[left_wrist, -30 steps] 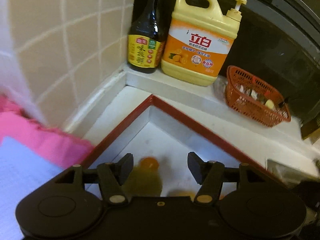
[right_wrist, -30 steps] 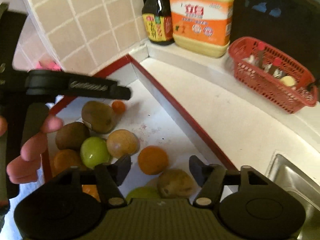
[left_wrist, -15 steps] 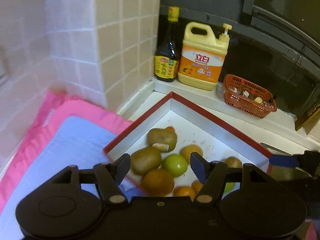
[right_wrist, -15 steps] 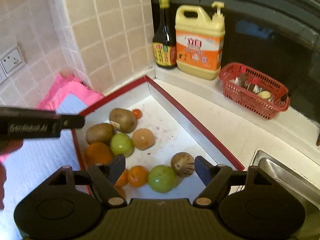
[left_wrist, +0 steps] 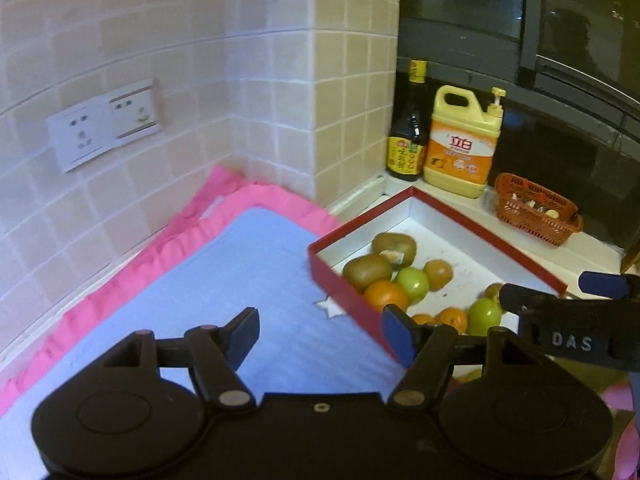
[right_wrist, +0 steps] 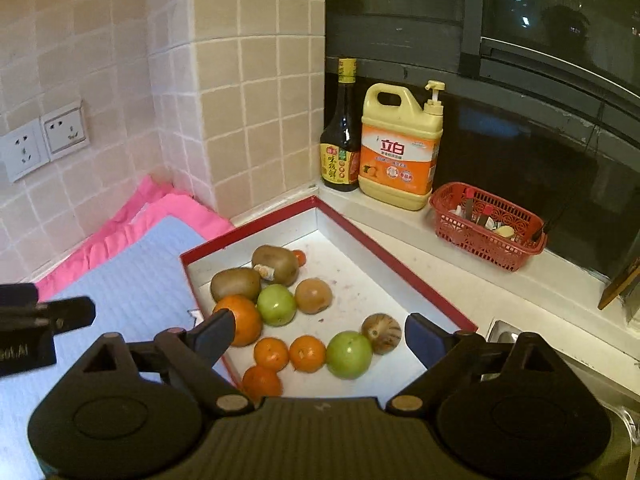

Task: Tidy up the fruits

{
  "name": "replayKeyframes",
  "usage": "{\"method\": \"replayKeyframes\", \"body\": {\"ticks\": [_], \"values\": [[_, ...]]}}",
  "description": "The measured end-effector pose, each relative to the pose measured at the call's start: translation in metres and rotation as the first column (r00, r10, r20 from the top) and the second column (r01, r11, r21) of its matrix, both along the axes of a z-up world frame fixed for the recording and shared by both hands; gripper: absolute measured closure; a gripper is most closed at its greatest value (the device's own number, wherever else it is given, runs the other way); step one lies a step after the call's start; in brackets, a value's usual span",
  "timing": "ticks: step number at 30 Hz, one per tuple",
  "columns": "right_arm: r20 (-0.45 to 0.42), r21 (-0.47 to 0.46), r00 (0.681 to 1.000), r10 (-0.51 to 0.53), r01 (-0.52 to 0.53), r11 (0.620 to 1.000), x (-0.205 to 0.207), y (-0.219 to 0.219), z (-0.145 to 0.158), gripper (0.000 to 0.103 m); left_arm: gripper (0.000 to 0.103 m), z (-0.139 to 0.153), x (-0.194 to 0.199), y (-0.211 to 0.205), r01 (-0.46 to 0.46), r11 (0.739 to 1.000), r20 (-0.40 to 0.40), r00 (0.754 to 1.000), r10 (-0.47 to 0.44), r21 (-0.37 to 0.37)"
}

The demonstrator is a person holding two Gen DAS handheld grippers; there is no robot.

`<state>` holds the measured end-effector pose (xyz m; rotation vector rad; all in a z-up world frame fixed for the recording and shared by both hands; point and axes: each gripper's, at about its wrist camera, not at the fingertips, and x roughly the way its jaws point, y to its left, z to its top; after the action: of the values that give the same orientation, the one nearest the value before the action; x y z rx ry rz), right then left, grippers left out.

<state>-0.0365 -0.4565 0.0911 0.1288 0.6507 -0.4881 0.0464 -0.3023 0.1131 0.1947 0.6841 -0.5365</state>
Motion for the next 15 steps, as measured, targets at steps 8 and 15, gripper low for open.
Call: {"method": "replayKeyframes", "body": {"ticks": [8,15], "values": [[-0.032,0.007,0.999,0.01,-0.01,1.0,-0.006,0.02,-0.012,0.01,0.023,-0.018,-0.021,0.025,-0.036,0.999,-0.041,0.999,0.035,-0.03],[-0.056,0.018,0.998,0.038,-0.037,0.999,-0.007,0.034,-0.021,0.01,0.023,-0.035,-0.03,0.036,-0.073,0.997,-0.066,0.995,0.073,0.004]]}}
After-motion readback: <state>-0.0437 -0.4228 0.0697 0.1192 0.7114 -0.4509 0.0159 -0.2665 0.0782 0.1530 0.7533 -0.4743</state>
